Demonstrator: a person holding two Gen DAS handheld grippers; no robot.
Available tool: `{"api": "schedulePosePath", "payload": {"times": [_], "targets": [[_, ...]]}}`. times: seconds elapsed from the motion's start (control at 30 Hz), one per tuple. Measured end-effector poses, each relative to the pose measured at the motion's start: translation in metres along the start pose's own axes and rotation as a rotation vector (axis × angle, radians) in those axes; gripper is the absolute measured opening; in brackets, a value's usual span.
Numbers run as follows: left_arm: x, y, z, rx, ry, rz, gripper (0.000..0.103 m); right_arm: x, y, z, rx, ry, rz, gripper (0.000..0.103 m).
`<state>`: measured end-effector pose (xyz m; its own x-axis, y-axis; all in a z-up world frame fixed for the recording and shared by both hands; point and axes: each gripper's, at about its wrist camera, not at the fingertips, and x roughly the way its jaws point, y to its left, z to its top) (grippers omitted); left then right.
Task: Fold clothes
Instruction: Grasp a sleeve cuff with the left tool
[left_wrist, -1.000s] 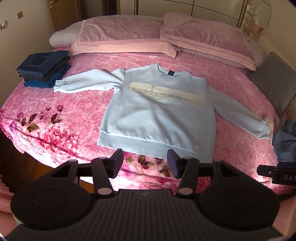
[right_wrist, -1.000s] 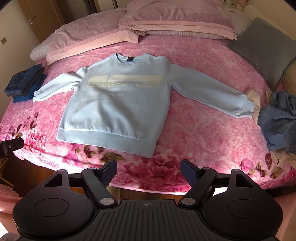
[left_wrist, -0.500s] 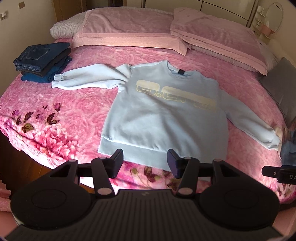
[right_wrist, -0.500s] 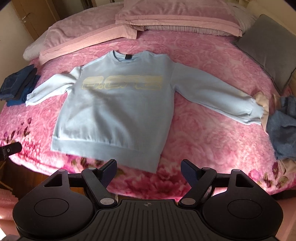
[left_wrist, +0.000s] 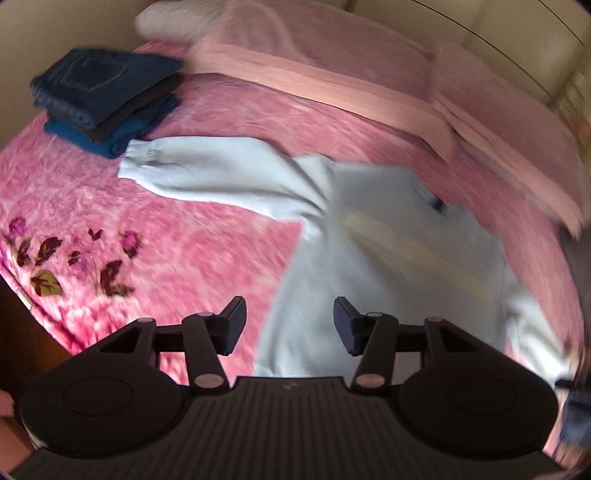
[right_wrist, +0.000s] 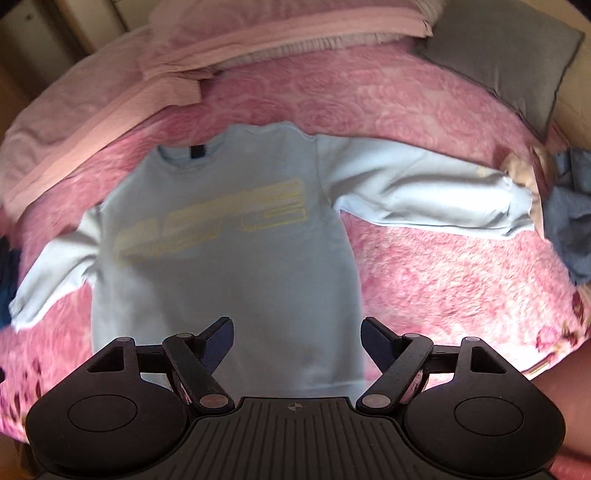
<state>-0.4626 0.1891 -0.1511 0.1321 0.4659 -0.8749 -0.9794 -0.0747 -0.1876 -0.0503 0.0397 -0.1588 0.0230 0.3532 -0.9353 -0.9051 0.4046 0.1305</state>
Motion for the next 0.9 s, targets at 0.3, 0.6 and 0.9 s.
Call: {"api": "schedulePosePath", "payload": {"times": [0.3, 0.6, 0.9], "targets": [[0.114, 0.098, 0.074, -0.206, 0.04, 0.045, 0.048, 0.088, 0.039, 0.034, 0.123, -0.01, -0.105, 0.079], [0.198, 0.186, 0.088, -0.567, -0.005, 0.059, 0.049, 0.164, 0.054, 0.028, 0.092, 0.044, -0.212, 0.079], [0.232, 0.237, 0.089, -0.886, -0.149, -0.011, 0.063, 0.199, 0.059, 0.024, 0.024, 0.057, -0.257, 0.079]]}}
